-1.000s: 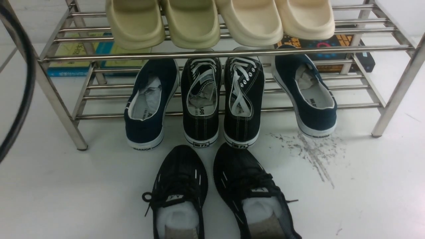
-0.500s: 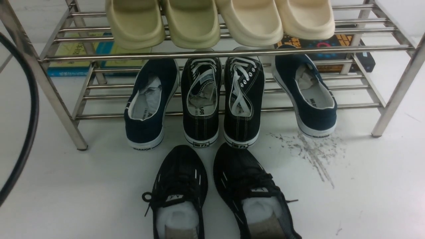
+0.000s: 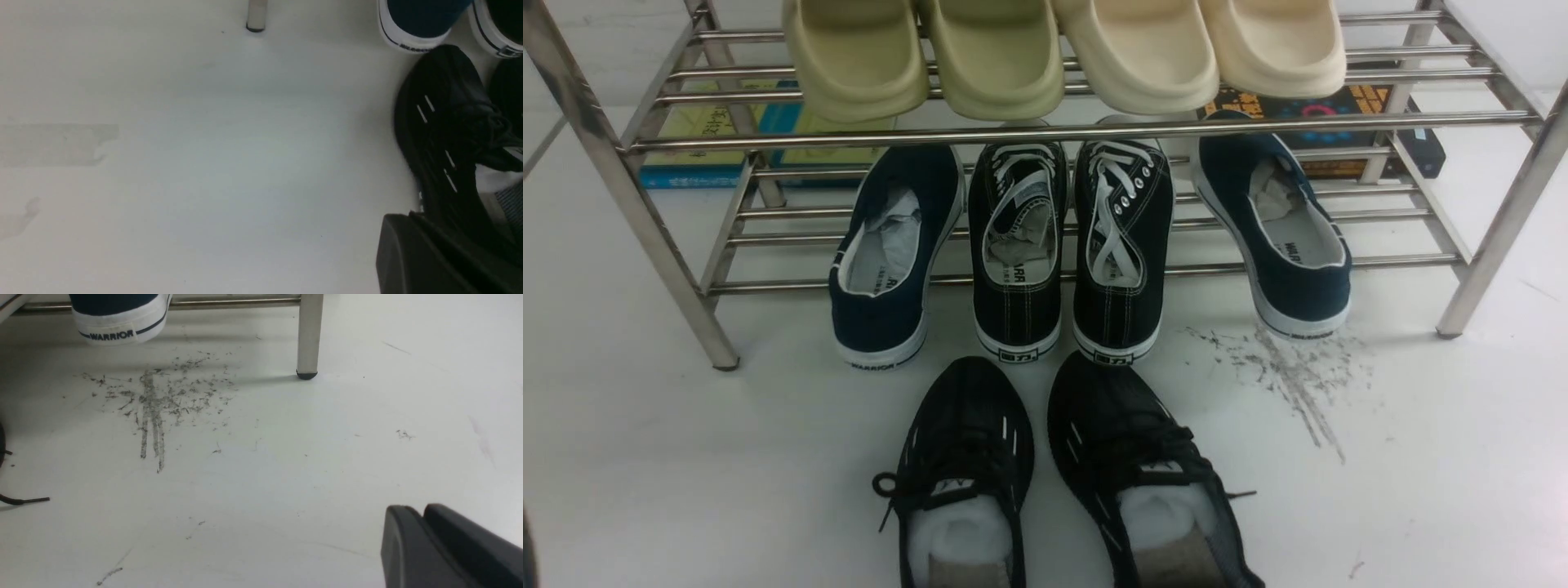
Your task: Take the shoes off the shelf with your hand on the white table.
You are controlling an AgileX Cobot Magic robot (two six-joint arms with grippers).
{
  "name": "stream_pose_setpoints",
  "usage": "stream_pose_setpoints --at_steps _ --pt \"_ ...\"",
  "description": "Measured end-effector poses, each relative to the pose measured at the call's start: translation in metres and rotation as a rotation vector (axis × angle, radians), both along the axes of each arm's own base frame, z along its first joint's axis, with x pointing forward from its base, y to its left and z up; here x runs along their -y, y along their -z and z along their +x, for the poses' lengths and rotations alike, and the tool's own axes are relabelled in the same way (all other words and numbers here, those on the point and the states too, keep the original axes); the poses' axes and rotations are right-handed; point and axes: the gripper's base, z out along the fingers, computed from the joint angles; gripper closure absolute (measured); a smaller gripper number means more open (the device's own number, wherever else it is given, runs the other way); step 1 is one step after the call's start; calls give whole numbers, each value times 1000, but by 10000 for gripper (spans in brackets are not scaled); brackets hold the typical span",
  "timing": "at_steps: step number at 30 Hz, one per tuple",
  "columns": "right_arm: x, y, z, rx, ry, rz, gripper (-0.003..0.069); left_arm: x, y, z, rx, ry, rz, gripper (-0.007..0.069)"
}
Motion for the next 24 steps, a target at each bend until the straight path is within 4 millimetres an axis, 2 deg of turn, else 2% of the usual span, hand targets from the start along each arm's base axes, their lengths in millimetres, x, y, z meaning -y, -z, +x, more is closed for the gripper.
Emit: stream_pose_setpoints --at_steps 3,7,11,14,24 --pt "0 0 0 0 0 0 571 -5 18 -14 12 10 -45 606" --pt "0 0 0 0 0 0 566 -6 33 -19 80 -9 -138 601" --pt "0 0 0 0 0 0 562 -3 44 -15 117 -32 -213 596" --pt "0 0 0 0 0 0 558 4 58 -5 152 -30 -255 590" --pt "0 0 0 0 0 0 546 13 80 9 244 19 -261 582"
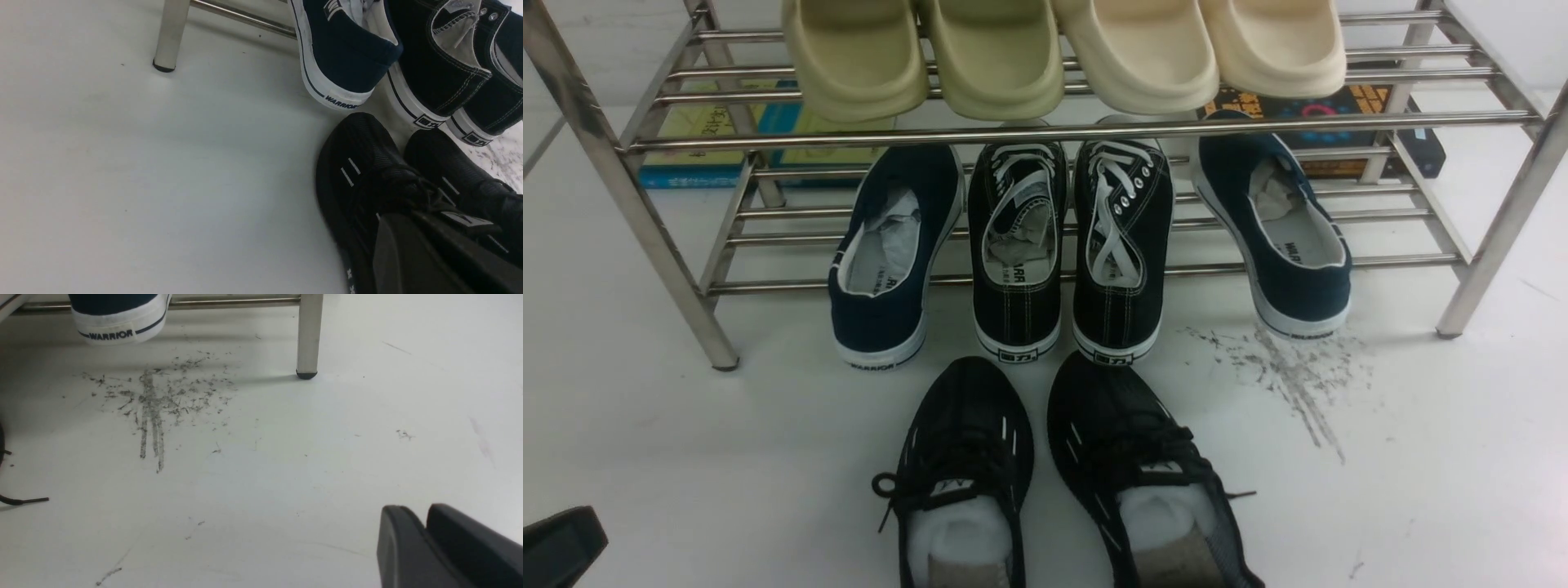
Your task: Take the shoes off the shelf with your hand on the white table.
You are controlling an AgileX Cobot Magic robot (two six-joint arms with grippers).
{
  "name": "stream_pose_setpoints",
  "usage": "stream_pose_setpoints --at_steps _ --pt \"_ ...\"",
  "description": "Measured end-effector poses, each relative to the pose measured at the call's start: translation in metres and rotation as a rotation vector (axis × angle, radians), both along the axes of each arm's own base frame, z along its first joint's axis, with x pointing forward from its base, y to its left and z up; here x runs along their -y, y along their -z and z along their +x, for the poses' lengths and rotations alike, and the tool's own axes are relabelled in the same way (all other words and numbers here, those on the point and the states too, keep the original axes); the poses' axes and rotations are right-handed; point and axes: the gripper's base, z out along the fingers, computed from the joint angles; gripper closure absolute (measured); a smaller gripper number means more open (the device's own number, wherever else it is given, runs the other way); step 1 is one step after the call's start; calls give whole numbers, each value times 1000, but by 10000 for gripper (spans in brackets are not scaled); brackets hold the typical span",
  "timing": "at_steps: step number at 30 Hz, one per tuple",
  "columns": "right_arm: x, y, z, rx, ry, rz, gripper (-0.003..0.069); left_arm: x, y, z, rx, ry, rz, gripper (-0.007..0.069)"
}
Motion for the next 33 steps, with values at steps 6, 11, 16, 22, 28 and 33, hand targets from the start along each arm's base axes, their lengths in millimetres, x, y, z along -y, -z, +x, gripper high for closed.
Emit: stream_pose_setpoints --at_steps 6,11,16,22,28,33 --pt "0 0 0 0 0 0 538 -3 0 1 16 -17 51 577" --pt "0 0 0 0 0 0 531 -10 1 2 29 -56 151 571" --pt "0 0 0 0 0 0 524 -18 1 3 42 -102 254 568" --pt "0 0 0 0 0 0 519 -28 -1 4 61 -174 374 559" --pt "0 0 0 0 0 0 510 -33 -1 4 63 -213 435 553" --pt "0 0 0 0 0 0 505 -31 0 4 63 -189 414 551"
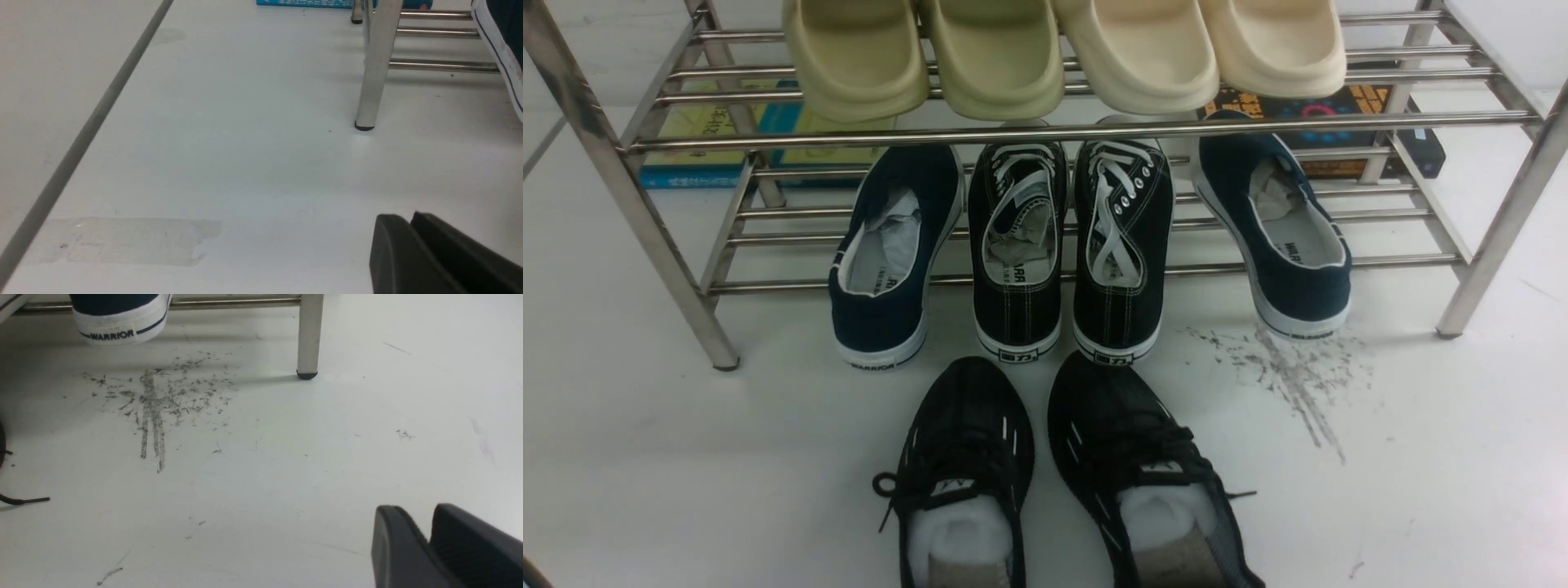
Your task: Take the shoes off the shelf with your hand on the white table.
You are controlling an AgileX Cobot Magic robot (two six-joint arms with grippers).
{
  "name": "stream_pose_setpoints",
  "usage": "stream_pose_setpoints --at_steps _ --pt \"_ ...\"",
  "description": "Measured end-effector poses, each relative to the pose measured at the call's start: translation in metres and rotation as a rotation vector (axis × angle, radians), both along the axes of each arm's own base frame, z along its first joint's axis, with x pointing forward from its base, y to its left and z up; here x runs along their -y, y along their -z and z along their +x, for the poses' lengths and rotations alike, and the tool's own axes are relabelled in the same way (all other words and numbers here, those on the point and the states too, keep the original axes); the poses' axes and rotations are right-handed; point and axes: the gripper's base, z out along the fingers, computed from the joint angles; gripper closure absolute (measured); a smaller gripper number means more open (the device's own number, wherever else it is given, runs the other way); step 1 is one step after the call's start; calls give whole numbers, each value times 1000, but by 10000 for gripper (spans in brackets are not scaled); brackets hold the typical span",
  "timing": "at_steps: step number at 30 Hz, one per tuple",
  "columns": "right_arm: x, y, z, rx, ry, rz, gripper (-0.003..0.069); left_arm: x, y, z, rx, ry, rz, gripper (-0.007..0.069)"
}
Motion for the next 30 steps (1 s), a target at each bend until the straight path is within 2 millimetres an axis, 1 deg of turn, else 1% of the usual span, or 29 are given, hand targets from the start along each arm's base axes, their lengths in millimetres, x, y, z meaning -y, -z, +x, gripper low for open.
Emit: stream_pose_setpoints --at_steps 1,2,4,5,6,7,8,9,13,14,15,16,19,20,22,25,30 --pt "0 0 0 0 0 0 504 6 2 1 -2 46 -65 551" --pt "0 0 0 0 0 0 504 7 3 1 -2 53 -74 551" --pt "0 0 0 0 0 0 498 22 12 3 2 152 -197 550" --pt "0 0 0 0 0 0 495 28 19 5 4 193 -242 549" --pt "0 0 0 0 0 0 492 34 31 6 -2 237 -281 547" --pt "0 0 0 0 0 0 491 36 32 7 6 250 -297 546" --pt "0 0 0 0 0 0 489 38 41 7 0 269 -305 545" --pt "0 0 0 0 0 0 487 43 53 9 11 311 -331 543" --pt "0 0 0 0 0 0 484 47 88 7 -15 353 -339 540" --pt "0 0 0 0 0 0 484 47 89 7 -20 352 -340 540" --pt "0 0 0 0 0 0 482 46 97 5 -31 339 -340 539" --pt "0 0 0 0 0 0 479 44 101 4 -35 318 -342 539" --pt "0 0 0 0 0 0 474 38 104 3 -31 243 -355 538" --pt "0 0 0 0 0 0 473 32 105 2 -12 158 -364 537" --pt "0 0 0 0 0 0 473 29 105 1 3 115 -368 536" --pt "0 0 0 0 0 0 472 20 103 -3 74 -4 -359 535" --pt "0 0 0 0 0 0 465 16 105 -7 80 -60 -299 535"
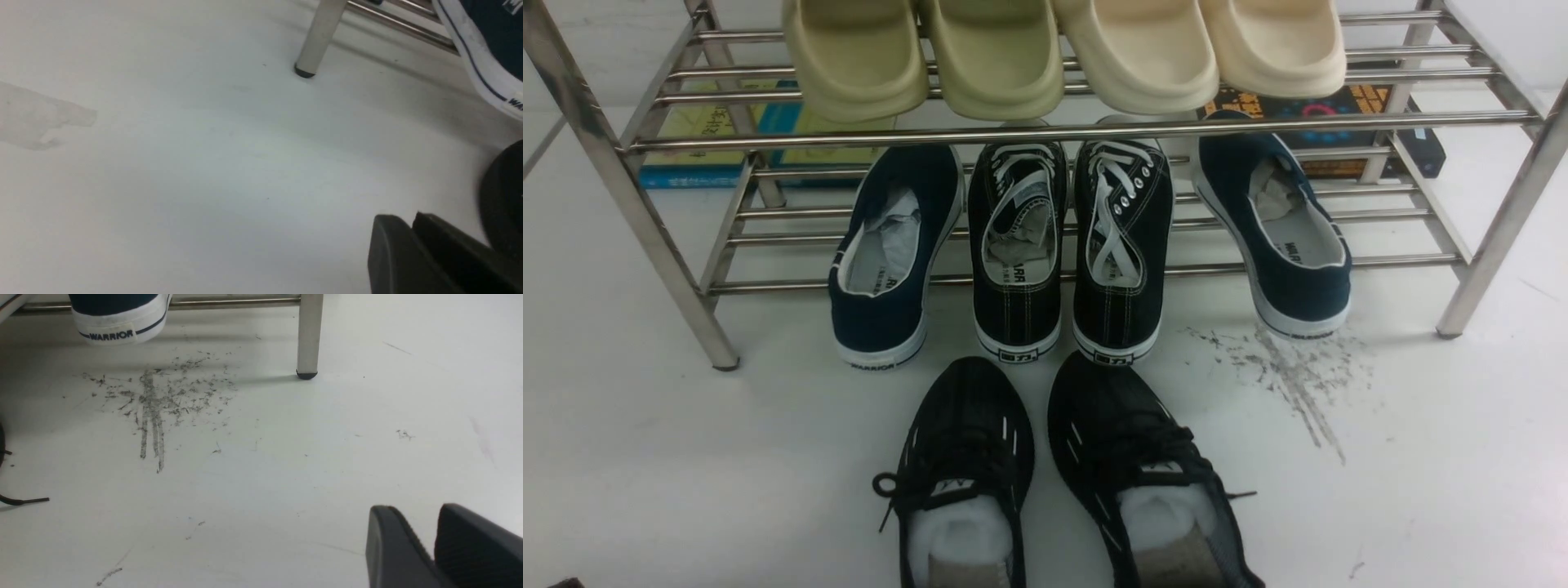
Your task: Take the shoes off the shelf with your hand on the white table.
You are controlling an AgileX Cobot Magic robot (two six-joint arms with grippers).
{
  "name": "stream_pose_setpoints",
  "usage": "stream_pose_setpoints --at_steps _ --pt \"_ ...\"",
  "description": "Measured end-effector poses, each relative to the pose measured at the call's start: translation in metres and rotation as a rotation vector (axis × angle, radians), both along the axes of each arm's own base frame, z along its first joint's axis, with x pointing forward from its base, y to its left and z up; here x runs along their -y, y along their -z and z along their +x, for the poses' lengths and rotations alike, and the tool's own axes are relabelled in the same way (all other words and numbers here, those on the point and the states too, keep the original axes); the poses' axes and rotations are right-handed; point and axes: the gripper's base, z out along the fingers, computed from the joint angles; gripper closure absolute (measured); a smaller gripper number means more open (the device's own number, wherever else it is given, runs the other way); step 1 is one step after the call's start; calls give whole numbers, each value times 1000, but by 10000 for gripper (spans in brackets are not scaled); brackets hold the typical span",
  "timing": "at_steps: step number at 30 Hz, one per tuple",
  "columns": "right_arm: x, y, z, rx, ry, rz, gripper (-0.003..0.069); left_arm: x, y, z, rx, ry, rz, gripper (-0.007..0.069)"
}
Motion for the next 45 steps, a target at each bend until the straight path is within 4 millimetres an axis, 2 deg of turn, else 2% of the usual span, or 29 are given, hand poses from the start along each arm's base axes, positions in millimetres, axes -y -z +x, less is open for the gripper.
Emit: stream_pose_setpoints --at_steps 12,45 --pt "0 0 0 0 0 0 459 1 1 -1 -15 30 52 535" --pt "0 0 0 0 0 0 427 1 1 0 -10 31 51 497"
